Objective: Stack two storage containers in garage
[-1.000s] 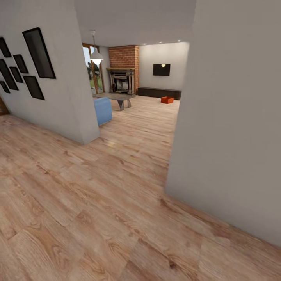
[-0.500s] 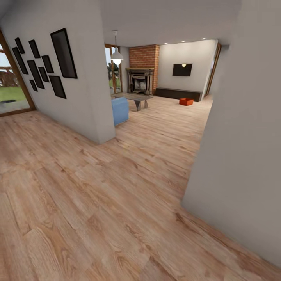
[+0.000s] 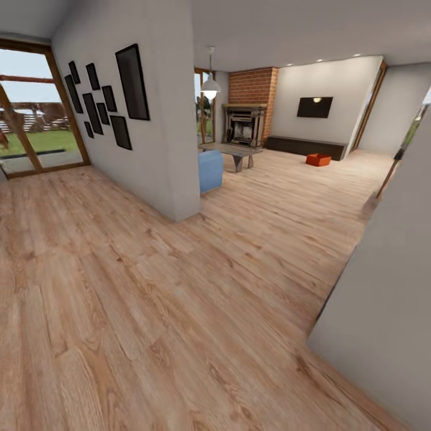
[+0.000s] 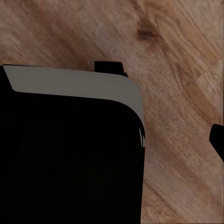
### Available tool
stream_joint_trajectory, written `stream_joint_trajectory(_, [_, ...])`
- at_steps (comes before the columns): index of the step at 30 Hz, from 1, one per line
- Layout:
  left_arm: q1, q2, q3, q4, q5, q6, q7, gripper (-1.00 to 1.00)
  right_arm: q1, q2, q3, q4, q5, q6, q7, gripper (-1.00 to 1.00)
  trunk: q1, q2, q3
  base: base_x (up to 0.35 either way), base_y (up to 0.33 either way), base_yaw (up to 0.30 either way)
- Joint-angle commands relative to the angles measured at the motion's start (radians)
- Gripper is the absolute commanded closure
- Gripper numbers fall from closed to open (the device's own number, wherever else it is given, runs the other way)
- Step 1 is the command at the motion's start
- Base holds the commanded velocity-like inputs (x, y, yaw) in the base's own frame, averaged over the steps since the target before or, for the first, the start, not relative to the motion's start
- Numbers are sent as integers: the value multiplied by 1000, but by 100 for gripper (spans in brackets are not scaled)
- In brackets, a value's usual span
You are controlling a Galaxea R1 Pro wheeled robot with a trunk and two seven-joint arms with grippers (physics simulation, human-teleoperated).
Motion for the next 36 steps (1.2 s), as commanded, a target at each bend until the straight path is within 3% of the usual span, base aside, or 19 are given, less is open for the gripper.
stream_joint_trajectory(1, [-1,0,0,1,7,-3,1,-100,-1,1,8,3,-8,-5,-1,-100,0,0,-1,322,0,269])
stream_joint_trajectory(15, [-1,0,0,1,7,-3,1,-100,-1,-1,8,3,-8,-5,-1,-100,0,0,-1,322,0,237])
stream_joint_trajectory(36, [-1,0,0,1,7,-4,1,-100,-1,-3,8,3,-4,-6,-1,-100,0,0,-1,322,0,12])
